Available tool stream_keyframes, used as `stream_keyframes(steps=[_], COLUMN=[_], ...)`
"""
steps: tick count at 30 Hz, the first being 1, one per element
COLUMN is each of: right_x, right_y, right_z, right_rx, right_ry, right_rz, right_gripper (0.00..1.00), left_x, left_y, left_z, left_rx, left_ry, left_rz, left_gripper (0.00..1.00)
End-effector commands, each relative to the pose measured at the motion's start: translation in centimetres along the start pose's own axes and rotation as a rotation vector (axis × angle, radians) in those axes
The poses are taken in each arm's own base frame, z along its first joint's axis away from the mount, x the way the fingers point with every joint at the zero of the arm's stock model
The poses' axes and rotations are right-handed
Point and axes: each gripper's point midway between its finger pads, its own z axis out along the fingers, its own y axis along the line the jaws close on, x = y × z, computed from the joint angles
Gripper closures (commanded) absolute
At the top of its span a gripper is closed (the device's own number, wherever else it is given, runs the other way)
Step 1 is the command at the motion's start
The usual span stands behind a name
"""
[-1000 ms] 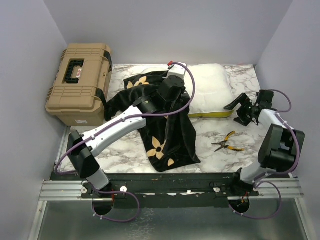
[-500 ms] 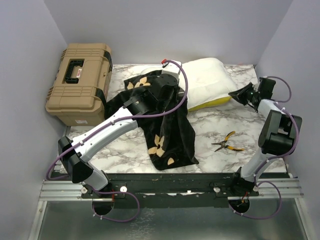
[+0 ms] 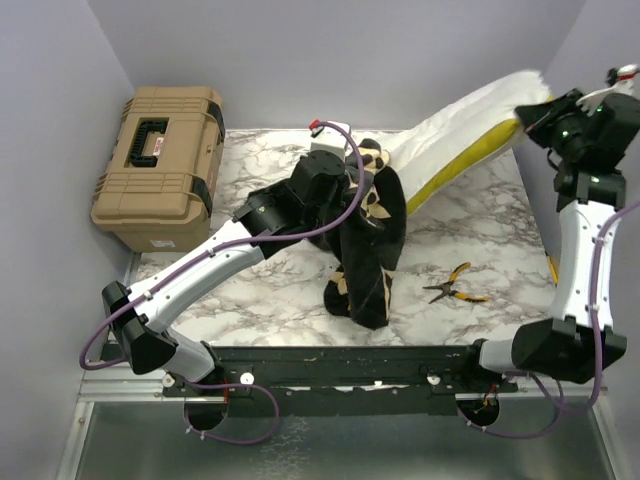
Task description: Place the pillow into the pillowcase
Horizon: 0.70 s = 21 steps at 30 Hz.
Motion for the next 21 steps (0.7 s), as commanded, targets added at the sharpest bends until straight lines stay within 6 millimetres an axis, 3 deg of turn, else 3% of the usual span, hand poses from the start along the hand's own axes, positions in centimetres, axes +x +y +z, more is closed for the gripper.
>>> stream_keyframes(steps=[1,6,11,17,21], right_x=[-10.2,-14.4,-16.1,-13.9,-11.7], right_y=[5.9,10.1,13.6,14.9,14.2], right_z=[-6.4,-9.2,-11.2,-9.4,-8.2], right_rx=[-0.01,-0.065,-0.171,-0.31,-0.341], right_ry=[-0.305,-0.366,-0.418,-0.294,-0.21], right_rz=[-0.167,-0.257,-0.29,-0.29,-0.283], right_gripper=[1.0,1.0,1.0,1.0,1.0], left_x=[-0.4,-2.4,-7.8,-14.9,-17.6], left_y=[1.6,3.8,8.7,13.9,15.3], left_z=[-0.7,-2.0,-7.3,-16.4,-19.3], left_rx=[-0.075,-0.184,-0.332,-0.388,-0.404], left_ry=[-0.008,-0.058,-0.207,-0.362,-0.364], left_rz=[-0.009,-0.031,-0.088,-0.143,-0.089], left_gripper=[1.0,1.0,1.0,1.0,1.0])
